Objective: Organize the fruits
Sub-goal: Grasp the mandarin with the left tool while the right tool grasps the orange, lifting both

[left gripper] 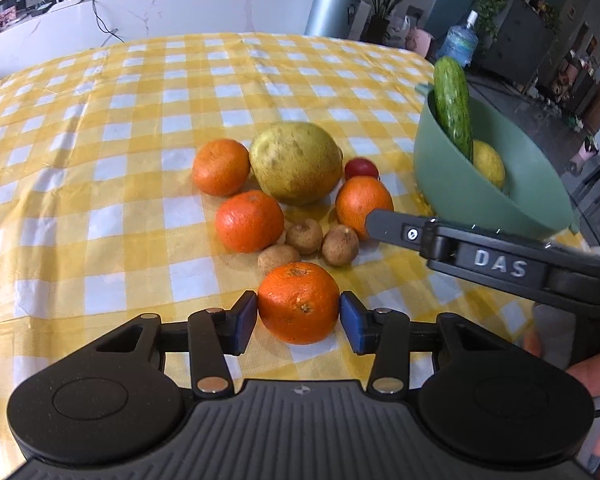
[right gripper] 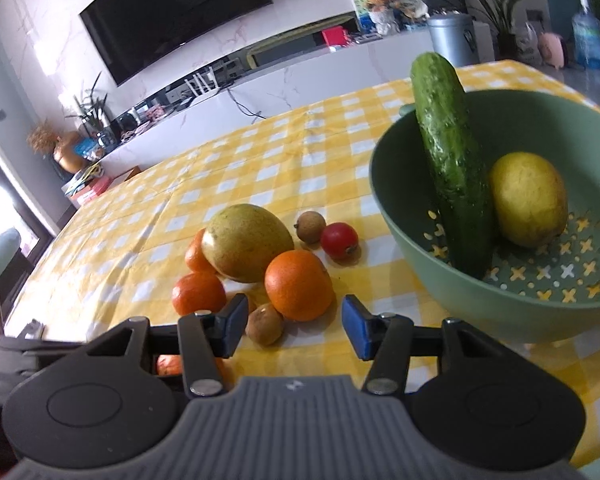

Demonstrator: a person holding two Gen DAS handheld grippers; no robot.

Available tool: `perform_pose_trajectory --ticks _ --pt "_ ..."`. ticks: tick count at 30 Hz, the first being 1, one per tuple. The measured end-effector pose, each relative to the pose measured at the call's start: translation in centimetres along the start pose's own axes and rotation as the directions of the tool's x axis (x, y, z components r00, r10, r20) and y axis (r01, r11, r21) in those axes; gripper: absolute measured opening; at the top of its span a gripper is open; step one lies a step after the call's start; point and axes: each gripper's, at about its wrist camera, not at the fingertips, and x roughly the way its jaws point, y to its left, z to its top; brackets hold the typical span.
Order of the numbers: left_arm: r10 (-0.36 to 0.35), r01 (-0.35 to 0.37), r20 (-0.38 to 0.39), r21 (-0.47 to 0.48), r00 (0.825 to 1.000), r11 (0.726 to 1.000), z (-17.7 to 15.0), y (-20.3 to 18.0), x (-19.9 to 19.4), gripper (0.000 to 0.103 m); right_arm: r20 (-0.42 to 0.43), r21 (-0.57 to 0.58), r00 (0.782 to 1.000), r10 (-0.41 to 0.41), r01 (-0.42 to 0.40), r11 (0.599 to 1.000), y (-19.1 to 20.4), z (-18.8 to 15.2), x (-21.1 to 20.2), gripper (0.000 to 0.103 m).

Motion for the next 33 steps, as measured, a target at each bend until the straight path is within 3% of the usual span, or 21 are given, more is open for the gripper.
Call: perform_pose_trajectory --ticks 6,14,19,33 --pt "0.005 -0.003 0.052 -0.045 0.999 0.999 0.4 0.7 -1.1 0.051 0.014 0.051 1.000 0.010 -0.010 0.999 -0.2 0.1 0.9 0.051" --pt "0.019 -0.013 0.060 -0.106 0.998 0.994 0.5 1.8 -0.9 0.051 0.002 0.124 1.000 0.030 -0.030 0.992 -1.2 0.3 2.2 0.051" --pt "0.021 -0.015 0.060 -0.105 0.998 0.994 0.5 1.8 -1.0 0.051 -0.014 0.120 0.999 0.036 -0.034 0.992 -1.2 0.3 2.8 0.043" --pt "0.071 -0.055 0.095 -0.154 0.993 0.986 0.3 1.8 -2.5 0.051 0.039 0.051 0.999 0.026 -0.028 0.998 0.2 0.1 0.8 0.041"
